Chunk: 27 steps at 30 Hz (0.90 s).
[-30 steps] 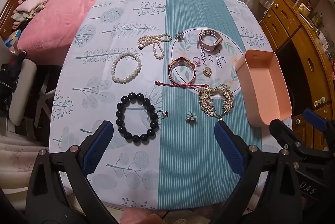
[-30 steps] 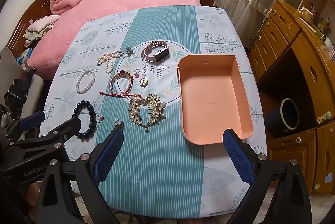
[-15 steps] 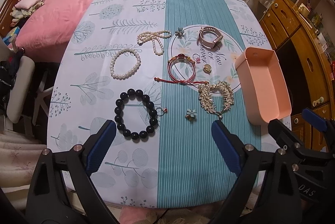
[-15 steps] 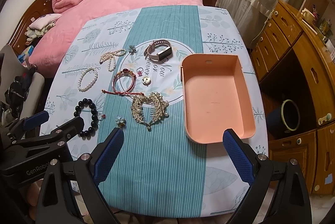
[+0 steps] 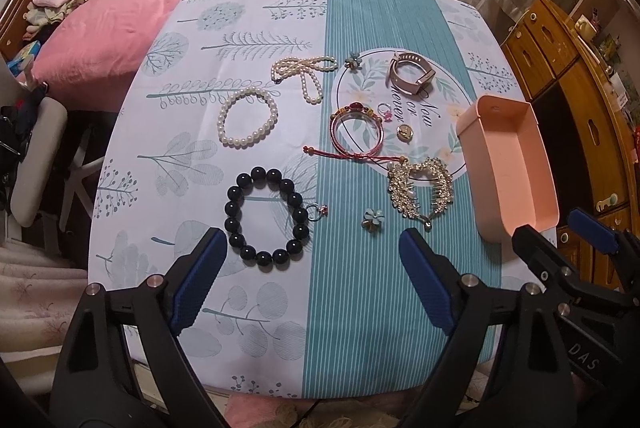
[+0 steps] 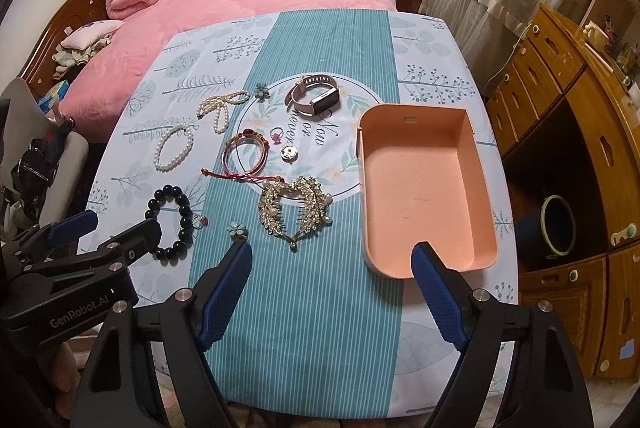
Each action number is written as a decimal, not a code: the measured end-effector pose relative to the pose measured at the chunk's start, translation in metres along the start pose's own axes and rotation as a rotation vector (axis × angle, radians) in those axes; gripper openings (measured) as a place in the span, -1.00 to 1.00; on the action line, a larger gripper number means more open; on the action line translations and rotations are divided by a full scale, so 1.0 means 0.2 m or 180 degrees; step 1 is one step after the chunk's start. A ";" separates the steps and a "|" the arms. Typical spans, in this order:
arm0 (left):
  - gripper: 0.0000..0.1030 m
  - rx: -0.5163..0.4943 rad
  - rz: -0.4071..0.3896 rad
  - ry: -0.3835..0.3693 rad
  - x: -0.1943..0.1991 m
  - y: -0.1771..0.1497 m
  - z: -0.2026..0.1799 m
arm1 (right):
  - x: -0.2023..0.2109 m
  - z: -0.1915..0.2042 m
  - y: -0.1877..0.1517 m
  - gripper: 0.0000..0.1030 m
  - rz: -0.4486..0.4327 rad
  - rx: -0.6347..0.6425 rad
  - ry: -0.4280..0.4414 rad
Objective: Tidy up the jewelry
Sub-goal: 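Move both tools forward over the jewelry toward the pearl pieces, then grasp the white pearl bracelet with left tool while right tool grasps the pearl necklace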
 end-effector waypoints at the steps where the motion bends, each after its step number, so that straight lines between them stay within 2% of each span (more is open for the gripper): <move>1: 0.69 0.0002 -0.0003 0.0004 0.00 0.00 0.00 | 0.00 0.00 0.00 0.63 0.0001 0.0002 0.0003; 15: 0.69 0.0067 -0.0025 0.0098 -0.02 0.06 0.14 | -0.08 0.12 0.06 0.60 0.0017 0.0117 0.0061; 18: 0.69 0.0081 -0.0064 0.0182 -0.03 0.09 0.20 | -0.10 0.17 0.09 0.60 -0.0001 0.0173 0.0079; 27: 0.69 0.0120 0.0005 0.0212 -0.12 0.20 0.46 | -0.19 0.37 0.29 0.60 0.0017 0.0241 0.0320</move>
Point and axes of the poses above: each gripper's, at about its wrist camera, not at the fingertips, and x roughly against the way its jaws point, z to its left, y to its top, the point moved 6 cm from there along -x, roughly the way its jaws point, and after that the axes turned 13 degrees about -x, right-handed, at the moved point
